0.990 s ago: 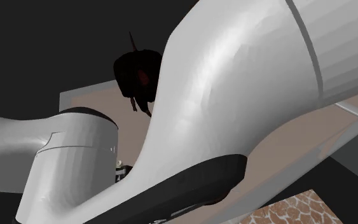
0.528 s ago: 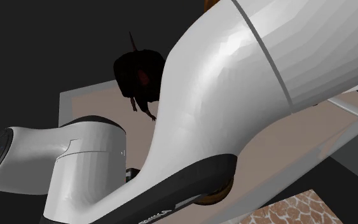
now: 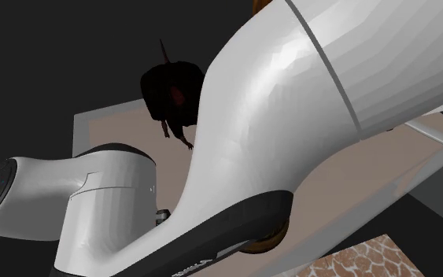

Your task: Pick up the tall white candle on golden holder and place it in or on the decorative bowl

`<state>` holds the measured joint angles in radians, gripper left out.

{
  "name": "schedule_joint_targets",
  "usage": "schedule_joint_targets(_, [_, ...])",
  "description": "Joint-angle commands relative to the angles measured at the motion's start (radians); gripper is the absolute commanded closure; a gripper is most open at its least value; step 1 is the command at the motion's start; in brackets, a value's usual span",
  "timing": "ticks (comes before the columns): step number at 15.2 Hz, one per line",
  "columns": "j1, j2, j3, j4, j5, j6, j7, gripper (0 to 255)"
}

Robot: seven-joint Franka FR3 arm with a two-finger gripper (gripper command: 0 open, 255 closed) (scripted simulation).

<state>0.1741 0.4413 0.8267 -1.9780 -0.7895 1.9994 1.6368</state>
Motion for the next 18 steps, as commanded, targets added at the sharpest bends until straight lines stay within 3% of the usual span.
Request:
schedule_joint_targets(1, [0.0,0.0,0.0,0.0,0.0,0.0,0.0,255])
schedule_joint_targets(7, [0.0,0.0,0.0,0.0,0.0,0.0,0.0,255])
schedule_joint_targets(18, [-0.042,-0.099,0.053,0.033,0.099,-0.074,-0.089,255])
